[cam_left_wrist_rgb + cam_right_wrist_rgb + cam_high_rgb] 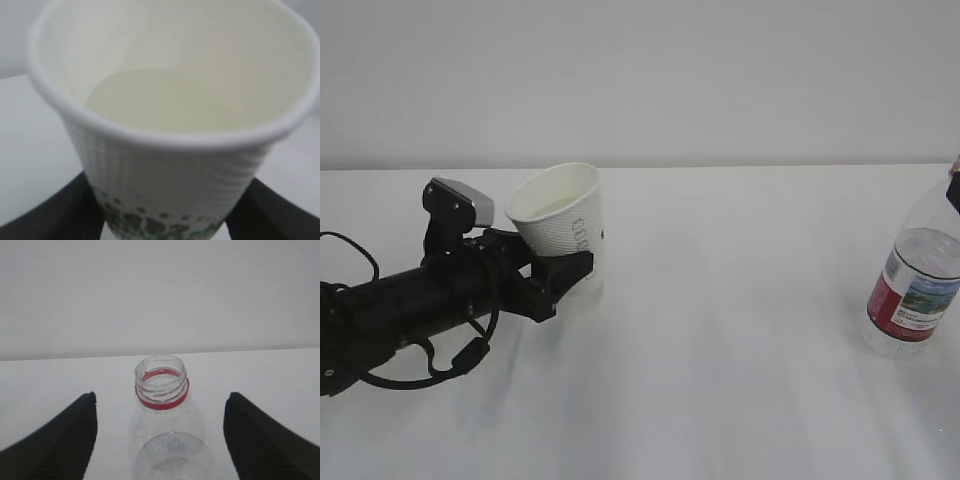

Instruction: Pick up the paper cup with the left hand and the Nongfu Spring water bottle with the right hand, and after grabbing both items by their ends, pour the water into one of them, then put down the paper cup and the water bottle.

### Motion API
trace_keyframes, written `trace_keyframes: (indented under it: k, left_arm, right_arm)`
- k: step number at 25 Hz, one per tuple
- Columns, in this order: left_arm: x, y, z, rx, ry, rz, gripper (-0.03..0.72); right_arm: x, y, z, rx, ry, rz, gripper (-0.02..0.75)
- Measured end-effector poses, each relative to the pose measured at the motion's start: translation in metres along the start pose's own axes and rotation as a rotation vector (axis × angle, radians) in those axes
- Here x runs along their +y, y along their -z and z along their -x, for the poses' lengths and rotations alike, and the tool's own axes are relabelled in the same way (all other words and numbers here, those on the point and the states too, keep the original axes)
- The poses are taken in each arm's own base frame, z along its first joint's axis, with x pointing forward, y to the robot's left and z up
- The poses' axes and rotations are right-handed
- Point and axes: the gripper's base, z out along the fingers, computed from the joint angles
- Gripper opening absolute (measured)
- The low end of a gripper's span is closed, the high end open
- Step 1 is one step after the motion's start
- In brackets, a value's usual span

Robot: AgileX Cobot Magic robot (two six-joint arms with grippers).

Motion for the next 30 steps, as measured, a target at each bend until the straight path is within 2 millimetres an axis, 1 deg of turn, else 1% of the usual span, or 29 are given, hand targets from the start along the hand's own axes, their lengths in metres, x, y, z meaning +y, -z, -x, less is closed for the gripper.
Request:
trace_keyframes:
  k: [3, 10, 18, 30]
  left_arm:
    - [0.003, 0.004, -0.003, 0.003, -0.008, 0.053, 0.492]
    - [0.011, 0.006, -0.003, -0.013, -0.001, 0.138, 0.492]
    - [0.019, 0.018, -0.011, -0.001, 0.060, 0.276, 0.492]
    - [0.021, 0.025, -0.017, 0.023, 0.065, 0.320, 0.492]
  right_arm:
    - [0.000, 0.000, 0.000, 0.000, 0.000, 0.000, 0.594]
    - [0.000, 0.000, 0.000, 0.000, 0.000, 0.000, 0.594]
    - [0.000, 0.000, 0.000, 0.000, 0.000, 0.000, 0.594]
    - [0.000, 0.000, 0.000, 0.000, 0.000, 0.000, 0.594]
